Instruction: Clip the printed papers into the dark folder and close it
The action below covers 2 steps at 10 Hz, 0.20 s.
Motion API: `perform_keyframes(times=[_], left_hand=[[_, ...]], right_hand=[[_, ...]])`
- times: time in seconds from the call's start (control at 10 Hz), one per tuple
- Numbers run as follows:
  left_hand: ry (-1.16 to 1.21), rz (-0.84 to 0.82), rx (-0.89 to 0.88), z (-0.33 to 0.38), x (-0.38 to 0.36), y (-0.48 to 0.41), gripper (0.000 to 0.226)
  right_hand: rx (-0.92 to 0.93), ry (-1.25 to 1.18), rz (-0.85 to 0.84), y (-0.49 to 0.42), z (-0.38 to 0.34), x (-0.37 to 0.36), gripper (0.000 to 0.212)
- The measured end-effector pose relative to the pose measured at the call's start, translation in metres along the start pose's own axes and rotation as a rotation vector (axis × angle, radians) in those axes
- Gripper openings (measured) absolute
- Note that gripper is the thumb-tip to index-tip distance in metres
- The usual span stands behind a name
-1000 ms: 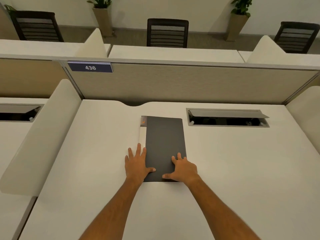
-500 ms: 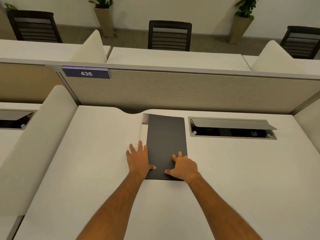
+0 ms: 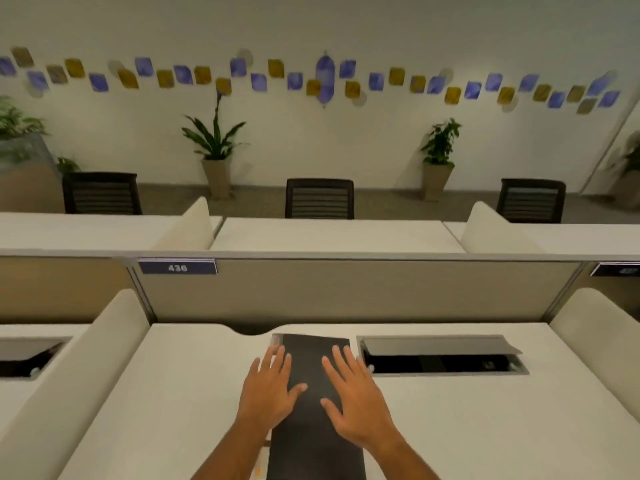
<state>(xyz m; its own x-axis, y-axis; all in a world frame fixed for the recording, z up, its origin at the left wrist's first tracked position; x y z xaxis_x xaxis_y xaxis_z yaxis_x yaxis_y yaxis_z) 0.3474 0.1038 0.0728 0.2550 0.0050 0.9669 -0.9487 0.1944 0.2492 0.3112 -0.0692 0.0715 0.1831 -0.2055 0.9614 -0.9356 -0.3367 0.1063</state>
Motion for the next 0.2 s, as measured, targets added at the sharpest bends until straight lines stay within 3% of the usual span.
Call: perform_keyframes(times=[0.1,0.2], left_hand=[[0.003,0.19,-0.106,0.024,0.082,-0.013,0.107],[-0.027,0.349,-0.092,0.044,0.162,-0.016,0.089]], right_hand=[[0.046,0.016,0.282,-0.009,-0.002,0.079,0.08],[0.039,0.052,0.449,-0.011,-0.005,0.155,0.081]])
Point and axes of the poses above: each hand's wrist, its own y-axis away from the middle knuckle, its own x-axis out of the back of the hand, z = x × y, the point moved 10 cm from there along -y, towards the middle knuckle, and after that the axes turned 10 degrees about -z, right-handed, at the moved point
